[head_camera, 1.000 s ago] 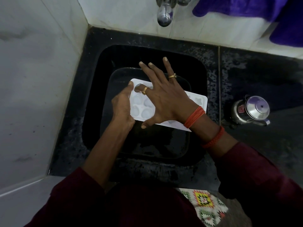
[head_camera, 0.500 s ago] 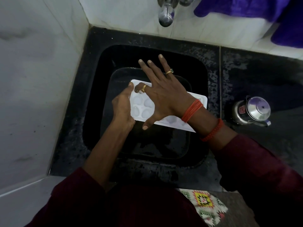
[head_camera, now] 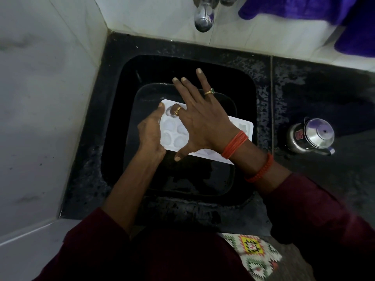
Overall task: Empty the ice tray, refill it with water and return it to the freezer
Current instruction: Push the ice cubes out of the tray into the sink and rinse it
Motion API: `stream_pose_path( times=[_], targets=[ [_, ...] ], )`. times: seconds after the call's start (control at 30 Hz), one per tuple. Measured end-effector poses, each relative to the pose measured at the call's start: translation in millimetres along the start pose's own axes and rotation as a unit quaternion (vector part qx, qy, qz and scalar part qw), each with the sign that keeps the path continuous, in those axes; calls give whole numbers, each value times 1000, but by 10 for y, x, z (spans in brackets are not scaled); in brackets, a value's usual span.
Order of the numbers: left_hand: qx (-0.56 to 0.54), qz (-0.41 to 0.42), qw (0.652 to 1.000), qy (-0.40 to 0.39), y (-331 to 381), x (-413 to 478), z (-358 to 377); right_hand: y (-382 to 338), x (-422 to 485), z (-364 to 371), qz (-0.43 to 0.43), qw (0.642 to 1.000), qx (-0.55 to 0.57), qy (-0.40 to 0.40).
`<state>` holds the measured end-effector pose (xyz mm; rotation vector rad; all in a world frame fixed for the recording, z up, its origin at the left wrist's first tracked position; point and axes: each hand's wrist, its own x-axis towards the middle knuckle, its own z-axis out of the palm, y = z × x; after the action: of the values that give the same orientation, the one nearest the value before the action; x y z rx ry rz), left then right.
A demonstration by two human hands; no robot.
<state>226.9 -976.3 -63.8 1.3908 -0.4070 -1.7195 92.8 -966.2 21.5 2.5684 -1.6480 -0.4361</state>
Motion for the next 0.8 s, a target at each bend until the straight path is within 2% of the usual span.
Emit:
stream_pose_path(
  times=[0.17, 0.43, 0.67, 0.8],
  targets=[
    [-6, -46, 999, -1, 41, 35, -25, -13, -13, 8, -15, 999, 19, 27],
    [-2, -27, 1000, 12, 85, 36, -55, -29, -24, 108, -14, 995, 57, 82],
    [2, -22, 1000, 11, 48, -2, -52, -8, -33, 80, -15, 997, 25, 69],
    [28, 4, 999, -33, 10, -59, -29, -5, -44, 53, -9, 999, 9, 48]
  ],
)
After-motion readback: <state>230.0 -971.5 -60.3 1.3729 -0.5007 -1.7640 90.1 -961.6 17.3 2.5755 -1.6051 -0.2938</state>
